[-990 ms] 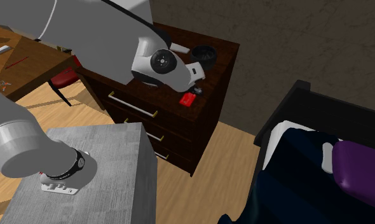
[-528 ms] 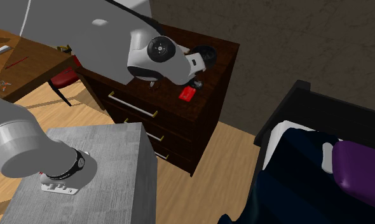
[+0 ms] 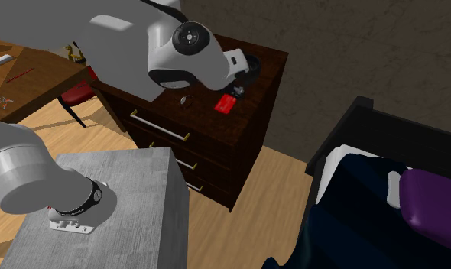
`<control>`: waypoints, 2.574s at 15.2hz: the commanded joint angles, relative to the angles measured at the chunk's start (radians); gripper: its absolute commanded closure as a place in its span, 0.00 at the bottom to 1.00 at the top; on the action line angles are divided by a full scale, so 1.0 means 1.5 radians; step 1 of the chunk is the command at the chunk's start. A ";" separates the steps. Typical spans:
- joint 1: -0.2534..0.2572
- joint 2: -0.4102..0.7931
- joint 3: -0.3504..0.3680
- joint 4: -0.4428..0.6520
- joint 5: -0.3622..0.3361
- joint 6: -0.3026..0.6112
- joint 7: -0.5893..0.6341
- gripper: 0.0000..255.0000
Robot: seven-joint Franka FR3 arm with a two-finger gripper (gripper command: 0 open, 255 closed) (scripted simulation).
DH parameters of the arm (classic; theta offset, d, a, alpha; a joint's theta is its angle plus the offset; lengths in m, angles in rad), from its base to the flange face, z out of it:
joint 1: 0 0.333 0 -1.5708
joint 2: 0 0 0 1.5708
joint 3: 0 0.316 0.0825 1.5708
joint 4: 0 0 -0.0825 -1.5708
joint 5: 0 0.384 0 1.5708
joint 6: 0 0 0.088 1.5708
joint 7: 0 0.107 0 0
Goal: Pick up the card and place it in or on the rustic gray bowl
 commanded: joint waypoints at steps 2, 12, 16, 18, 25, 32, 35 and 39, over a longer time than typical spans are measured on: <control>-0.007 -0.016 0.002 0.009 -0.034 -0.021 0.031 1.00; -0.028 -0.062 0.013 0.048 -0.118 -0.093 0.114 1.00; -0.020 -0.028 0.026 0.095 -0.124 -0.100 0.143 1.00; -0.011 0.012 0.036 0.138 -0.123 -0.098 0.164 1.00; 0.016 0.155 0.062 0.313 -0.140 -0.112 0.245 1.00; 0.040 0.317 0.071 0.540 -0.170 -0.163 0.331 1.00; 0.044 0.363 0.073 0.599 -0.175 -0.175 0.349 1.00; 0.043 0.370 0.078 0.576 -0.165 -0.145 0.335 1.00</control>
